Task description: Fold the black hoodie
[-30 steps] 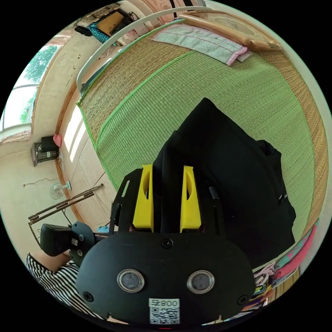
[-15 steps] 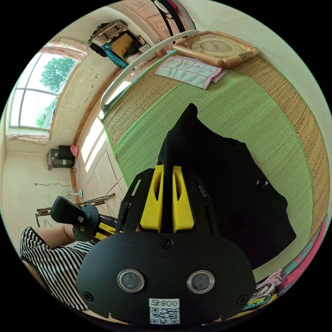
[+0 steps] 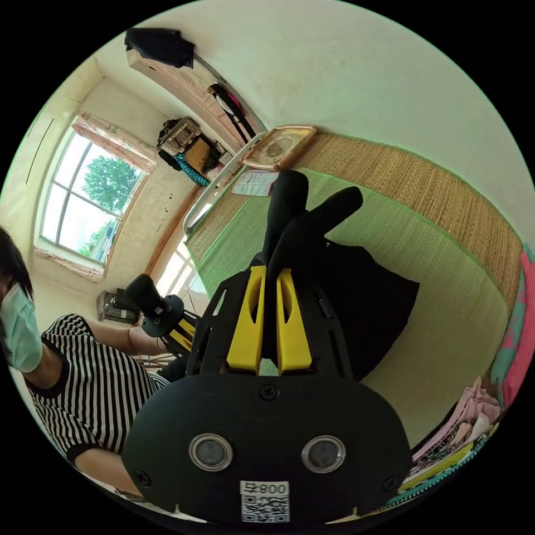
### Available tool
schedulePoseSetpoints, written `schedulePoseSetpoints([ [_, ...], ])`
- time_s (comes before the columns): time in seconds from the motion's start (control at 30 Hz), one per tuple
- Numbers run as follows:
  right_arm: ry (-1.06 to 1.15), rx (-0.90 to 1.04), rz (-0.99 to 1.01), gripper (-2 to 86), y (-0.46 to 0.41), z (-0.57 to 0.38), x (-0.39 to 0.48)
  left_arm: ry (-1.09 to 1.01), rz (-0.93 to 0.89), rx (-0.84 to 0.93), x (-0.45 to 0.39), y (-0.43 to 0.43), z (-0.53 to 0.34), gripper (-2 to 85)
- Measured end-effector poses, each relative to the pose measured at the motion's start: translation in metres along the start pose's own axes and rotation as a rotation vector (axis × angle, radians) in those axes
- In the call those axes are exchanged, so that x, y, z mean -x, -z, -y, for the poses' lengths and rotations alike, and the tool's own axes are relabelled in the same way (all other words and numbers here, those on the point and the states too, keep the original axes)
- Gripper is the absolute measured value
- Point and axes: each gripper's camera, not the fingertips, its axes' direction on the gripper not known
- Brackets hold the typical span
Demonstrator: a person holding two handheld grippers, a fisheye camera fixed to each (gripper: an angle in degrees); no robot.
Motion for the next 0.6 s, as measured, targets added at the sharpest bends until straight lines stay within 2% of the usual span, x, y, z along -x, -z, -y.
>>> schedulePoseSetpoints([
  [0.33, -0.351, -0.046, 0.211, 1.9, -0.042, -0.192, -0.232, -0.014, -0.01, 0.282, -0.025, -0.103, 0.07, 3.6],
  [0.6, -0.501, -0.098, 0.31, 6.0, -0.077, -0.286, -0.32, 0.051, 0.007, 0.375, -0.028, -0.143, 0.102, 5.0],
])
